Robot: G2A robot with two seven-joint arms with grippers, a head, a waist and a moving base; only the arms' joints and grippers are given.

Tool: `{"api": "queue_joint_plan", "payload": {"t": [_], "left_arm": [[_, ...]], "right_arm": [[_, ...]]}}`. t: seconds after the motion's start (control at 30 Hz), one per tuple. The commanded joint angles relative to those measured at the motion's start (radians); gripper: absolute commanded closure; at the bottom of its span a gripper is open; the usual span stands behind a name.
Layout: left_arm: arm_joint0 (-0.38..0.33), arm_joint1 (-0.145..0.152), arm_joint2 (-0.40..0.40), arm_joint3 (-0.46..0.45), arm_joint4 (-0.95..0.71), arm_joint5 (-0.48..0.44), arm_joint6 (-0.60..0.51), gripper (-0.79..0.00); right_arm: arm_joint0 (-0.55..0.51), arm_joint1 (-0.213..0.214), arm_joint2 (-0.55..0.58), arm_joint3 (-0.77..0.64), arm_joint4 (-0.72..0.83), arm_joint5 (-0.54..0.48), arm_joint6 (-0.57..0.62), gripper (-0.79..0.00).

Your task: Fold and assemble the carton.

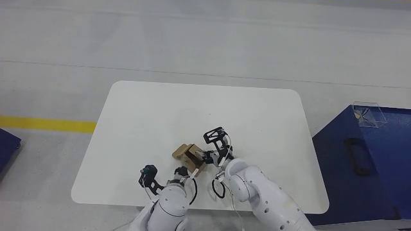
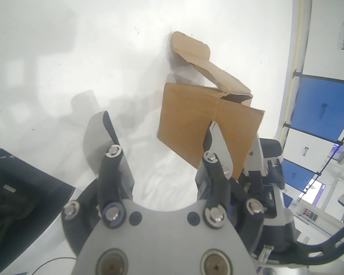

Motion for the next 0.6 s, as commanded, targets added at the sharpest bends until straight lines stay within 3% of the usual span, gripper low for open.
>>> {"api": "queue_joint_plan", "payload": {"t": [0.0, 0.1, 0.17, 0.57], "left_arm": [[0.013, -0.005, -0.001, -0.015, 0.012, -0.030, 0.023, -0.634], [0.019, -0.010, 0.002, -0.017, 0.027, -0.047, 0.026, -0.705], [0.008, -0.014, 0.002, -0.001, 0.033, -0.041, 0.020, -0.711], [-0.084, -0.065, 0.047, 0.145, 0.033, 0.018, 0.034, -0.600]], "right_arm": [[-0.001, -0.002, 0.004, 0.000, -0.002, 0.002, 0.000, -0.785], [-0.005, -0.004, 0.008, -0.001, -0.005, 0.004, 0.000, -0.785], [-0.006, -0.006, 0.011, -0.001, -0.008, 0.003, -0.001, -0.785], [-0.027, -0.014, 0.030, -0.002, -0.030, -0.002, -0.007, -0.785]]}}
